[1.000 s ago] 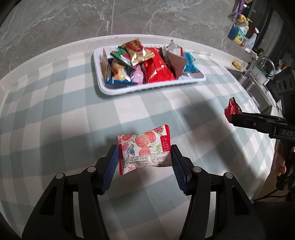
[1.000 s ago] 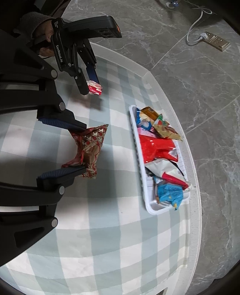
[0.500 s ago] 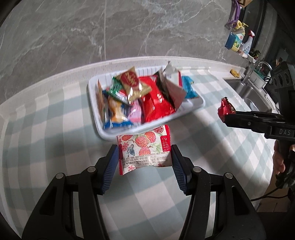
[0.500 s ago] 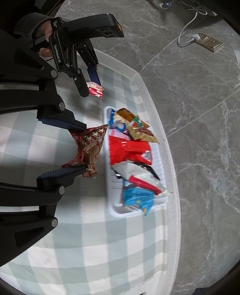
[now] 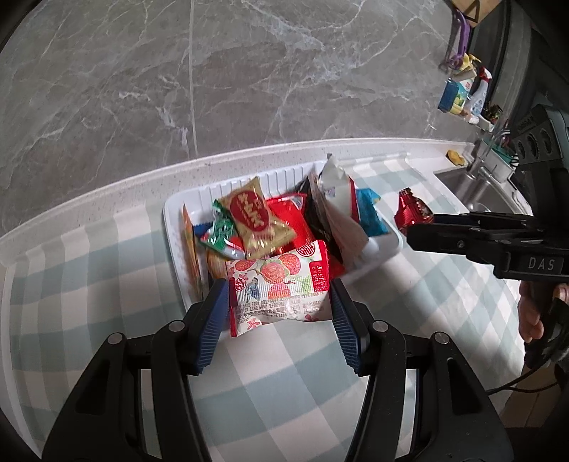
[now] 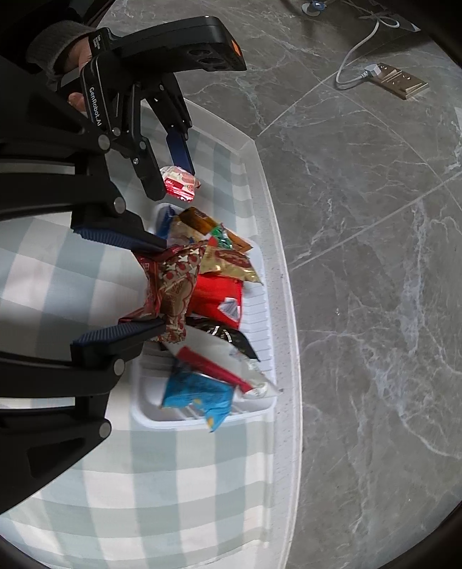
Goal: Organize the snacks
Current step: 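Carry the strawberry-print packet and red-gold candy over the white tray with both tools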
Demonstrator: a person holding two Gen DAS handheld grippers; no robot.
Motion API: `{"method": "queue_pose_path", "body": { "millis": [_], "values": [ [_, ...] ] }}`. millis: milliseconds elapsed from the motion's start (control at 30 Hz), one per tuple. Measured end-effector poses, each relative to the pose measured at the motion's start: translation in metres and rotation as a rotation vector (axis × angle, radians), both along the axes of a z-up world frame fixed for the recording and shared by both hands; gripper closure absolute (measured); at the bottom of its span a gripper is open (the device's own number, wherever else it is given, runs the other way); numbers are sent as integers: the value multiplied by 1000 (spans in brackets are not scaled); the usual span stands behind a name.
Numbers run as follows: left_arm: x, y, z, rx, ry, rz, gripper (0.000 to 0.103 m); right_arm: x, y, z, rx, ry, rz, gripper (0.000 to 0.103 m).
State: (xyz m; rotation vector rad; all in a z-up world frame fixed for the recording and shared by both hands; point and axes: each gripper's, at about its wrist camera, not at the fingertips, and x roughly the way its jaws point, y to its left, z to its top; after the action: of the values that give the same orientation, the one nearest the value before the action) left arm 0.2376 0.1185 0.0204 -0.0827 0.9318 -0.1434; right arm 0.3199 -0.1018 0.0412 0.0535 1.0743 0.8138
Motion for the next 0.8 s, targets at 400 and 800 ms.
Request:
{"method": "queue_pose_path", "body": {
  "millis": [400,800],
  "values": [
    [39,7,2,-1,-11,23,49,32,20,-5,-10,-22,19,62],
    [77,14,-3,-13,-3,41,49,62,35,-19,-24,-22,27,62]
  ]
}}
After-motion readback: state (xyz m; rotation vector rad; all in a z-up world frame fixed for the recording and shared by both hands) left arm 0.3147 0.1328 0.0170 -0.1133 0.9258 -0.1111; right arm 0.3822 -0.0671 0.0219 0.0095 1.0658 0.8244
